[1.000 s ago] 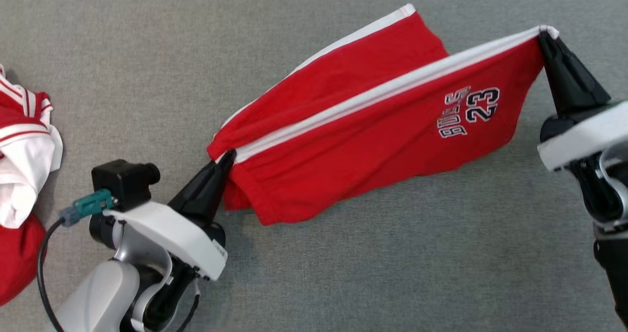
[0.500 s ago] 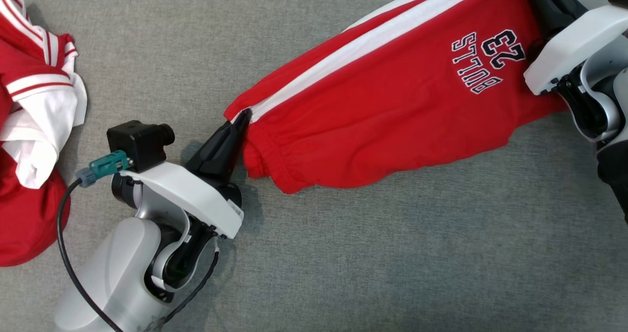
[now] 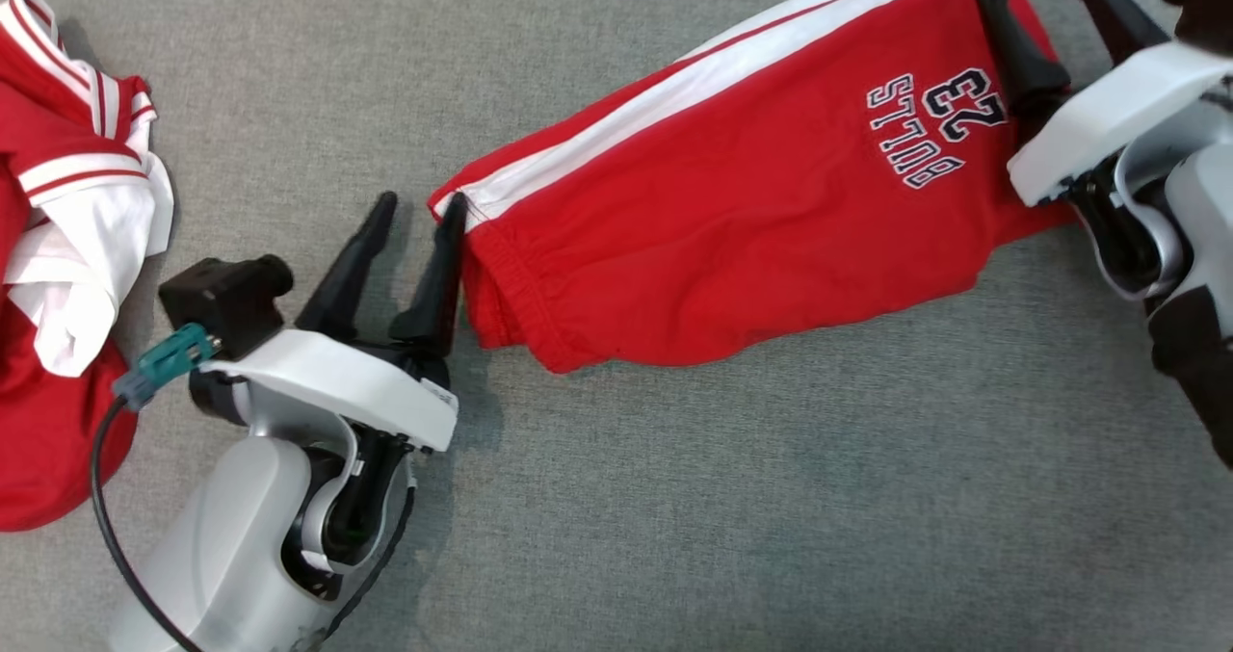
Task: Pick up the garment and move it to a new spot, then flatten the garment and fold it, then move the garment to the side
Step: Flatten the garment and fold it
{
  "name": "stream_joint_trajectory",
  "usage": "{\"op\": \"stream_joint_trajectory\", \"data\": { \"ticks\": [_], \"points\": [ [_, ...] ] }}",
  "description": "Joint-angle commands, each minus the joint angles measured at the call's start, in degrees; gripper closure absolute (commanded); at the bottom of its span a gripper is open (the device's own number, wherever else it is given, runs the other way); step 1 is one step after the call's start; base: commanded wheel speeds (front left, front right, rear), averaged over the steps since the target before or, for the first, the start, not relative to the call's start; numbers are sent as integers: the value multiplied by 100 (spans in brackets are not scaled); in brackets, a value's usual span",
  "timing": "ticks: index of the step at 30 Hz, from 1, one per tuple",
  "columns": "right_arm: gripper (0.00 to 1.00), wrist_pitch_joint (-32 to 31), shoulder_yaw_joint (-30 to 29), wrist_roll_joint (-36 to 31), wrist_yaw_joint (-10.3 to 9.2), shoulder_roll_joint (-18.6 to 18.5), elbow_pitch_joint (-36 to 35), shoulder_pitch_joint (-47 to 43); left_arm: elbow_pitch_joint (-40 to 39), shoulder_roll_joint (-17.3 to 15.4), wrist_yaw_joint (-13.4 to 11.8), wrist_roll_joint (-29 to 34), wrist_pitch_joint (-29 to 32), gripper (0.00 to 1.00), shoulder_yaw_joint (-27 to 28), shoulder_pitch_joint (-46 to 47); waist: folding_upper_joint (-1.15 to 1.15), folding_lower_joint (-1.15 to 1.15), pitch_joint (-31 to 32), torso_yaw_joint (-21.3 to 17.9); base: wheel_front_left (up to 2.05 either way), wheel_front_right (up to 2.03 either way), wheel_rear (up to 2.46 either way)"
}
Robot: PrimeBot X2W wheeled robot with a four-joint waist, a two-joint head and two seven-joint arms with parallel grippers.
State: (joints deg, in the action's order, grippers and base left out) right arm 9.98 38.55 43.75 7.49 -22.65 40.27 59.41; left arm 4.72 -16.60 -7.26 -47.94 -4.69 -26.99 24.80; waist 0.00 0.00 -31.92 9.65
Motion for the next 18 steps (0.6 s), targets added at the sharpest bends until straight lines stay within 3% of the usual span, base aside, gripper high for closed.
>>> {"op": "stream_joint_trajectory", "data": {
  "ticks": [1, 5, 6, 9, 18],
  "points": [
    [0, 216, -10, 68, 1, -37, -37, -171, -73, -18, -132, 80, -131, 0, 97, -104, 0, 0, 137, -98, 0, 0, 0],
    [0, 454, -145, -69, 1, -32, -150, -381, -194, -116, -408, 280, -383, 0, 219, -235, 0, 0, 313, -226, 0, 0, 0],
    [0, 513, -365, -235, 1, -3, -236, -590, -291, -129, -595, 413, -556, 0, 297, -332, 0, 0, 429, -317, 0, 0, 0],
    [0, 534, -812, -652, 1, 97, -592, -963, -416, -232, -784, 645, -750, 0, 398, -411, 0, 0, 571, -469, 0, 0, 0],
    [0, 526, -2042, -1887, 1, 458, -1792, -2381, -392, -514, -1165, 1375, -957, 0, 472, -507, 0, 0, 793, -779, 0, 0, 0]
  ]
}}
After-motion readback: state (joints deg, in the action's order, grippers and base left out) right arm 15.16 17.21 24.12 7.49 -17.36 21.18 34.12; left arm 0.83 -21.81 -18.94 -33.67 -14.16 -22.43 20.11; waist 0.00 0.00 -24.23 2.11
